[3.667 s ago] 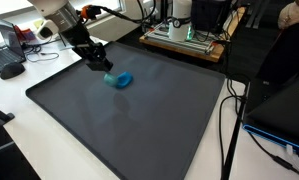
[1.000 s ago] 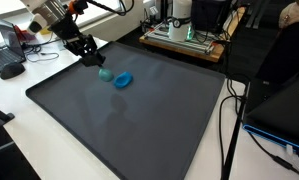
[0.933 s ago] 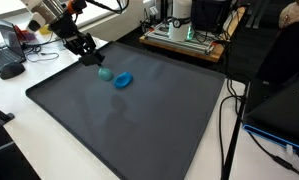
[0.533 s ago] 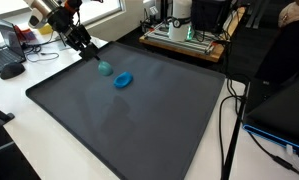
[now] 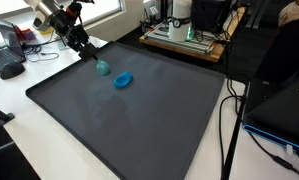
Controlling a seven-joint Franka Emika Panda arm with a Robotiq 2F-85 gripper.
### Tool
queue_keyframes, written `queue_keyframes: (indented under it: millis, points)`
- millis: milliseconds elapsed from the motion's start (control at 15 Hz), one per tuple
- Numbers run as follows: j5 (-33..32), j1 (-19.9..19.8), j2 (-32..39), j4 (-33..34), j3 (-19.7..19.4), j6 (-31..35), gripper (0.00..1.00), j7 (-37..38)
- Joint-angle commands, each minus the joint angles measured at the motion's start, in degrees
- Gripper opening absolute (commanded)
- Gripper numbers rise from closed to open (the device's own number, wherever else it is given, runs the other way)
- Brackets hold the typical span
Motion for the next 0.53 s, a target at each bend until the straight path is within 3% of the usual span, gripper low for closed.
queue_keyframes:
  millis: [0,467]
  points:
    - [3.79,-1.73,-1.17,-2.88,-0.55,1.04,0.22,-5.95]
    - [4.39,-2.07,-8.02,-10.92,-3.82,5.33,0.22,-11.28]
